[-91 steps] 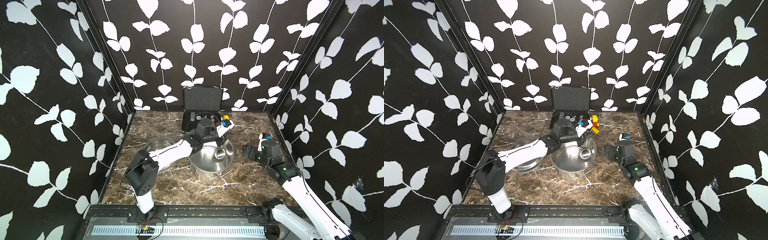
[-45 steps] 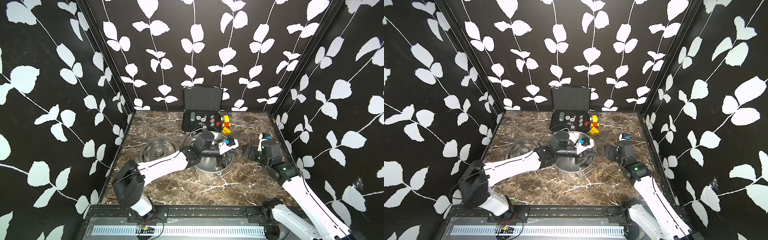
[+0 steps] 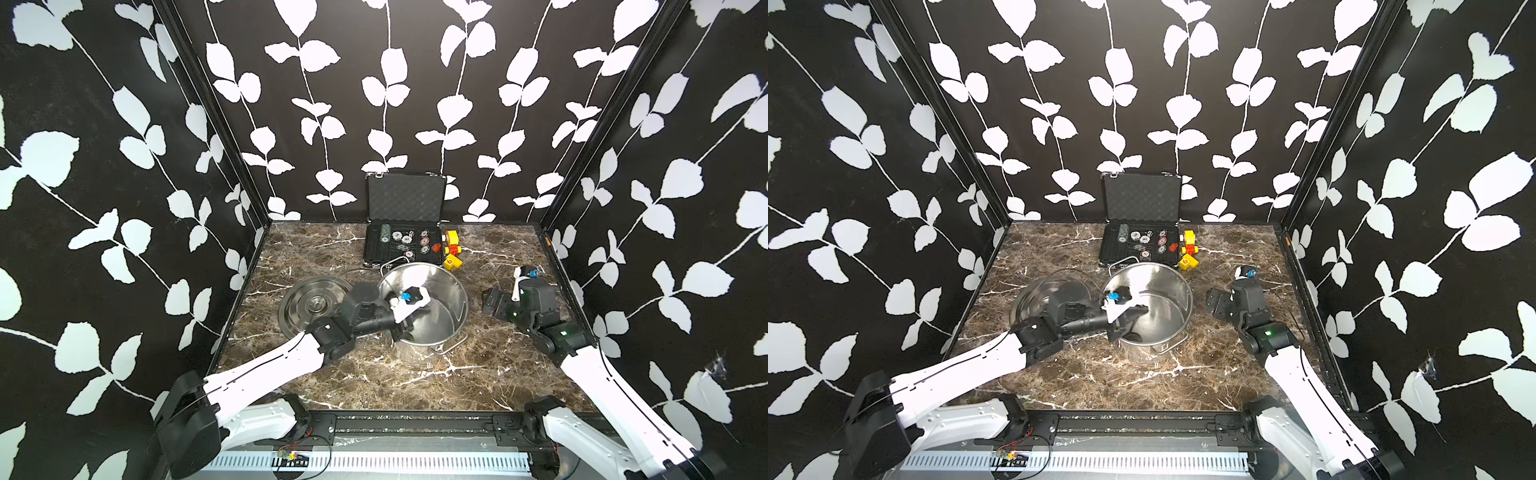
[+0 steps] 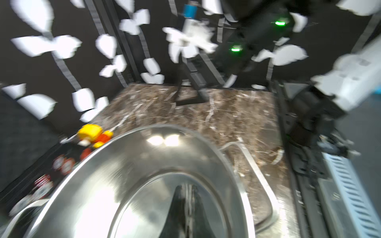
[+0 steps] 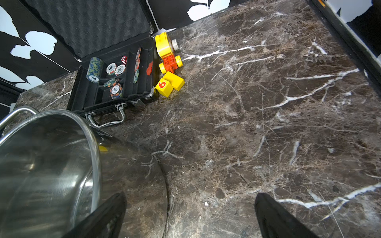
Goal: Stir the soup with a spoon
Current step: Stir the soup in the pan with a stick.
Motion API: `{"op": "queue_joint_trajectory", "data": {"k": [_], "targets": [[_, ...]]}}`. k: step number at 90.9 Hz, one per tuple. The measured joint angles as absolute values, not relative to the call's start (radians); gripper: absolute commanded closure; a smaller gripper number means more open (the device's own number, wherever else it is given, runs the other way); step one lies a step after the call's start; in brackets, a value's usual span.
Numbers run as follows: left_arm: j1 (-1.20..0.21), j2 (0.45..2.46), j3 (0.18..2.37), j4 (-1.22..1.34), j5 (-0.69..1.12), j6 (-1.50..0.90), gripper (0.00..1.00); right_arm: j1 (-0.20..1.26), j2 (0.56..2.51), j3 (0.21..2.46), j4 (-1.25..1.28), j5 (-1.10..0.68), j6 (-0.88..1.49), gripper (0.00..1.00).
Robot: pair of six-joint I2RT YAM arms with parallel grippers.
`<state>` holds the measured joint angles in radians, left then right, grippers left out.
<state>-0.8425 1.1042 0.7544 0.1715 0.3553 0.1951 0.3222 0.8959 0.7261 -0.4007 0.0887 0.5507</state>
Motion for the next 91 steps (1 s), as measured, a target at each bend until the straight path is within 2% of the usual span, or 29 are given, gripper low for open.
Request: {"op": "queue_joint_trajectory", "data": {"k": [27,48,67,91], "targets": [[-0.665,1.099,0.702,0.318,0.182,0.062,1.0,0.322,0.9,0.726,-0.4,0.085,0.55,0.01],[-0.632,1.326,0.877,0.352,0.131,0.044,1.0,0.322,0.896,0.726,-0.4,0.085,0.55,0.01],[-0.631,1.534,1.118,0.327,0.194,0.036,1.0,0.322,0.87,0.726,-0.402,0.09,0.55,0.01],[-0.673,1.742,1.305,0.308,0.343,0.023,1.0,0.322,0.856,0.726,-0.409,0.098,0.546,0.01]]}}
